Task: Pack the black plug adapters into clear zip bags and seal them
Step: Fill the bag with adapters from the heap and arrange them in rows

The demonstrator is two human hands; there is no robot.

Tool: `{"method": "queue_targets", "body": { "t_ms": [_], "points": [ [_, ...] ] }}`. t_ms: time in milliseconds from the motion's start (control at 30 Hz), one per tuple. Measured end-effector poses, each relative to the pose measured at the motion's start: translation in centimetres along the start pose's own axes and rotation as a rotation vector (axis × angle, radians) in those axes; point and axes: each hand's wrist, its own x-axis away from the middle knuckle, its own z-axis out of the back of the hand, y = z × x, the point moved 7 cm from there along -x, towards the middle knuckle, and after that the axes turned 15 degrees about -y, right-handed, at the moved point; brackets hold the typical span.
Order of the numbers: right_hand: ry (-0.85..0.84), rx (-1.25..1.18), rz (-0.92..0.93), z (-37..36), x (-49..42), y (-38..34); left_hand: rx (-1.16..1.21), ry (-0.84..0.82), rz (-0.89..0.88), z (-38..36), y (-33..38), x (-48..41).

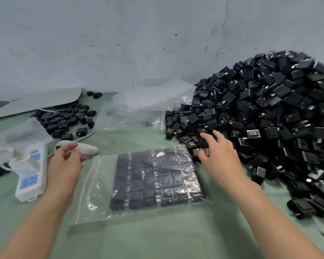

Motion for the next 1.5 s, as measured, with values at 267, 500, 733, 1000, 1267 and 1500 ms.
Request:
{"method": "queue_targets", "body": {
  "t_ms": [267, 500, 733, 1000, 1267, 1500],
  "points": [
    [-0.257, 0.102, -0.043, -3.0, -1.4, 1.8, 0.149, 0.049, -0.010, -1.8, 0.9, -0.6],
    [-0.144, 0.117, -0.004, -2.9, -3.4, 1.3, 0.274, 0.032, 0.031, -1.2, 0.2, -1.2],
    [-0.084, 0.145, -0.016, -2.3, -3.7, 0.7, 0.348, 0.034, 0.057, 0.0, 0.2, -1.5],
    [-0.075, 0.194, 0.011, -2.7, -3.9, 0.7, 0.324, 0.026, 0.062, 1.1, 0.1, -1.3],
    [-0.076, 0.215, 0.062, -2.4, -3.6, 0.7, 0.315, 0.038, 0.094, 1.9, -0.1, -1.2],
    [-0.114, 0.234, 0.007, -2.1, -3.0, 2.0, 0.180, -0.007, 0.059, 1.1, 0.4, -0.8]
  ]
}}
